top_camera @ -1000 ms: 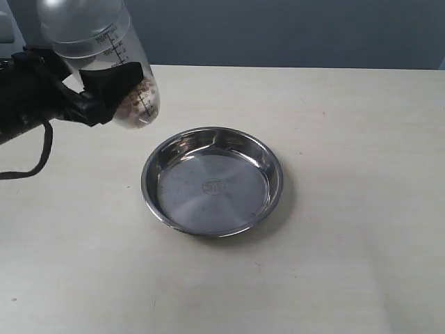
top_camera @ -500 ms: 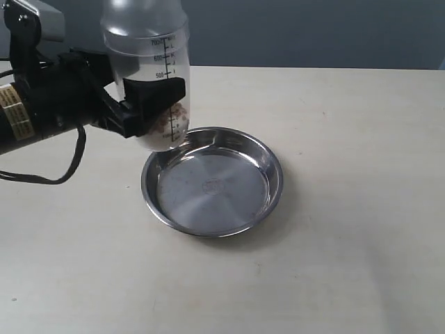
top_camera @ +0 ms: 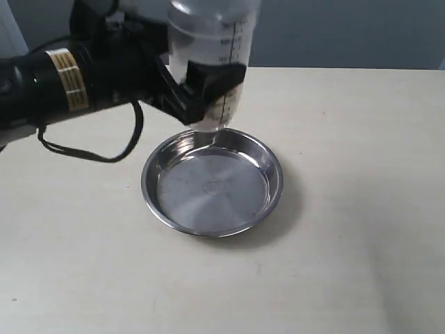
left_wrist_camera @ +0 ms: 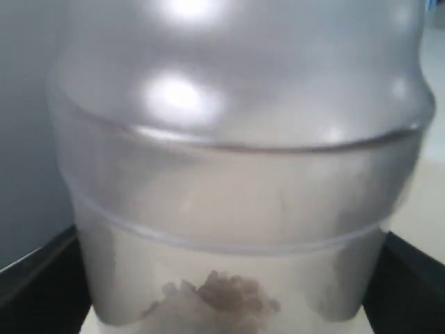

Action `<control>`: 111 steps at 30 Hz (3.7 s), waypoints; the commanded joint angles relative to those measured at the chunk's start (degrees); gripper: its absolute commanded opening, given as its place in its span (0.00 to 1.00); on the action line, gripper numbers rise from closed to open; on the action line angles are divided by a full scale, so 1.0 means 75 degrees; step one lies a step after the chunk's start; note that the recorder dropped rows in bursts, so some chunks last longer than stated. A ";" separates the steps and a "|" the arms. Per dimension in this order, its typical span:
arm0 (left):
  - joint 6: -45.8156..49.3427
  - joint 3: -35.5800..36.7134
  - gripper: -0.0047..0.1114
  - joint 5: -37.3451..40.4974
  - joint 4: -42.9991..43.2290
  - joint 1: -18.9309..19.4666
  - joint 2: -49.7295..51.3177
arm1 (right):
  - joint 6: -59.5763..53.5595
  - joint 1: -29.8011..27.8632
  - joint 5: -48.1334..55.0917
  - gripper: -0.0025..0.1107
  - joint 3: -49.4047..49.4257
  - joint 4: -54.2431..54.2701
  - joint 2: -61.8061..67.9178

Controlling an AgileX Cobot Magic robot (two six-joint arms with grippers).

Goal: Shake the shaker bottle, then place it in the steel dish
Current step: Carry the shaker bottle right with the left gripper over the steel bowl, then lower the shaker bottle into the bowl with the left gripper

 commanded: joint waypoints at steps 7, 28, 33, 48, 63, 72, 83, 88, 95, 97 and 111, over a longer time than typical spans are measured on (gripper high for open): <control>0.0097 0.0281 0.04 0.0275 -0.0303 -0.0087 -0.0092 | -0.0002 0.0029 -0.0072 0.02 0.0009 -0.0002 -0.0029; 0.0972 0.1031 0.04 -0.0612 -0.1699 -0.0168 0.0612 | -0.0002 0.0029 -0.0072 0.02 0.0009 -0.0002 -0.0029; 0.0504 0.1026 0.04 -0.1414 -0.1067 -0.0168 0.0546 | -0.0002 0.0029 -0.0072 0.02 0.0009 -0.0002 -0.0029; 0.1694 0.1178 0.04 -0.0432 -0.2185 -0.0168 0.0493 | -0.0002 0.0029 -0.0072 0.02 0.0009 -0.0002 -0.0029; 0.1538 0.1735 0.04 -0.2447 -0.2493 -0.0395 0.1601 | -0.0002 0.0029 -0.0072 0.02 0.0009 -0.0002 -0.0029; 0.2324 0.1523 0.04 -0.1974 -0.3015 -0.0395 0.1400 | -0.0002 0.0029 -0.0072 0.02 0.0009 -0.0002 -0.0029; 0.2359 0.1349 0.04 -0.1730 -0.3112 -0.0441 0.1612 | -0.0002 0.0029 -0.0072 0.02 0.0009 -0.0002 -0.0029; 0.1759 0.1321 0.04 -0.3155 -0.2320 -0.0470 0.1185 | -0.0002 0.0029 -0.0072 0.02 0.0009 -0.0002 -0.0029; 0.4236 0.0881 0.04 -0.1133 -0.5366 -0.0252 0.0208 | -0.0002 0.0029 -0.0072 0.02 0.0009 -0.0002 -0.0029; 0.3274 0.0896 0.04 -0.1100 -0.4236 -0.0324 0.0259 | -0.0002 0.0029 -0.0072 0.02 0.0009 -0.0002 -0.0029; 0.3813 0.1051 0.04 -0.0199 -0.5412 -0.0600 0.0799 | -0.0002 0.0029 -0.0072 0.02 0.0009 -0.0002 -0.0029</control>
